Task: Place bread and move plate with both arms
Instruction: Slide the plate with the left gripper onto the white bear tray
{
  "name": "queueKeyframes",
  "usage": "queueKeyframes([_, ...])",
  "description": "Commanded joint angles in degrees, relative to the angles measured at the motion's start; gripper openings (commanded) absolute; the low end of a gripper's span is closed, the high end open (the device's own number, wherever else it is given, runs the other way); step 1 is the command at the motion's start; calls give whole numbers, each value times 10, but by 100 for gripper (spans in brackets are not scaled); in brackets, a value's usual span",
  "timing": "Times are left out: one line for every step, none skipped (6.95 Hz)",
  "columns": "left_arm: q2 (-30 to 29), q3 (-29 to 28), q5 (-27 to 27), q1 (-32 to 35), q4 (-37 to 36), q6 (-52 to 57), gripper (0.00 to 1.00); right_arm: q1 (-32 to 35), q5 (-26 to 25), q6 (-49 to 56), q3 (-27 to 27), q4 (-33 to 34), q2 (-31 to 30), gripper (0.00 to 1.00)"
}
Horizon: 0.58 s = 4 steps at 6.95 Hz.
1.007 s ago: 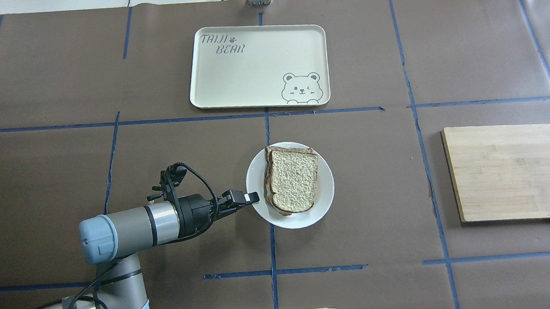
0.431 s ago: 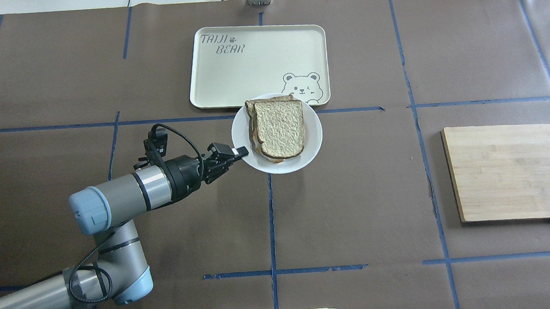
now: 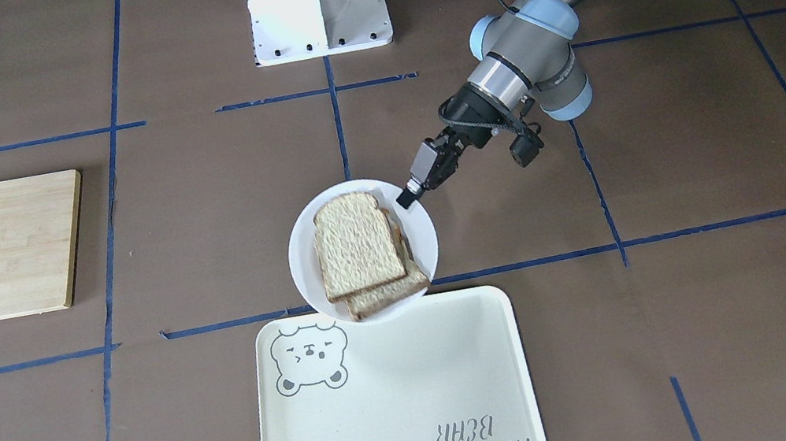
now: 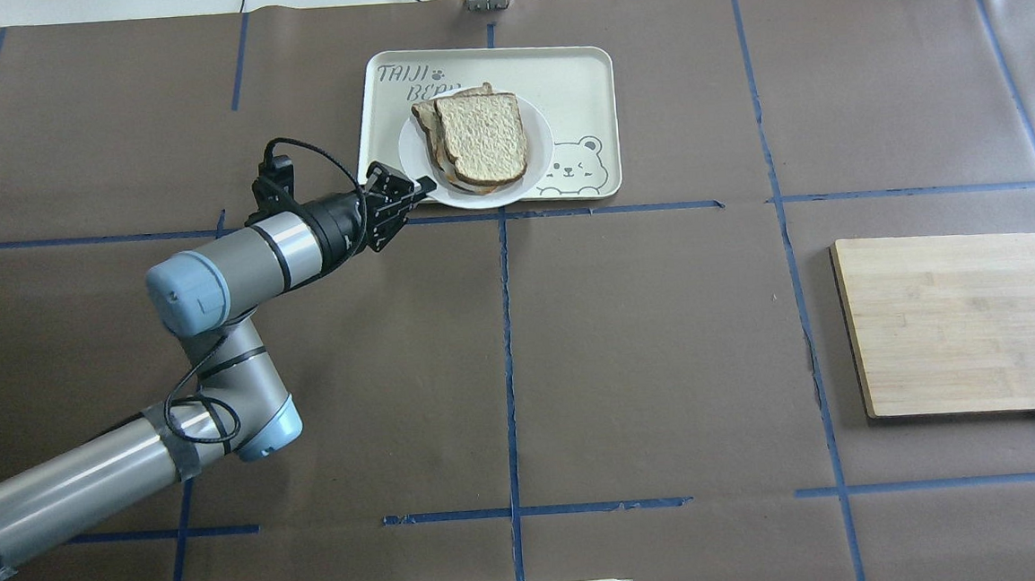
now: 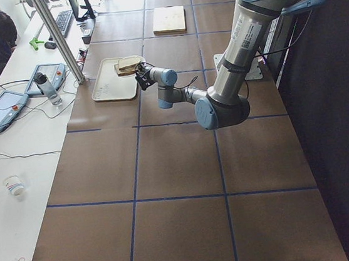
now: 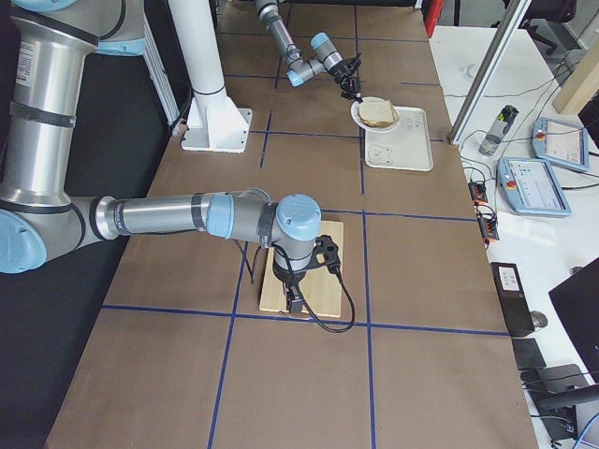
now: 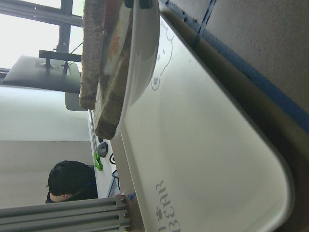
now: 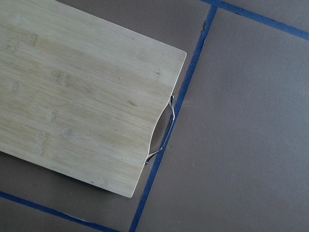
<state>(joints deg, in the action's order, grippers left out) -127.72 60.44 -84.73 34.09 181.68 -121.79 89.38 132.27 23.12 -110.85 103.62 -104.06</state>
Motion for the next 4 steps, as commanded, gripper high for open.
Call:
queueKeyframes([-92, -135, 0, 19, 0, -19, 0, 0, 0, -1, 0, 0, 6, 100])
queueKeyframes([-109, -164, 1, 17, -1, -18, 5, 0, 0, -1, 2, 0, 6, 100])
queueKeyframes([-128, -193, -1, 17, -1, -18, 34, 0, 0, -1, 3, 0, 6, 100])
queueKeyframes([-129, -190, -12, 19, -6, 2, 78, 0, 0, -1, 3, 0, 7, 100])
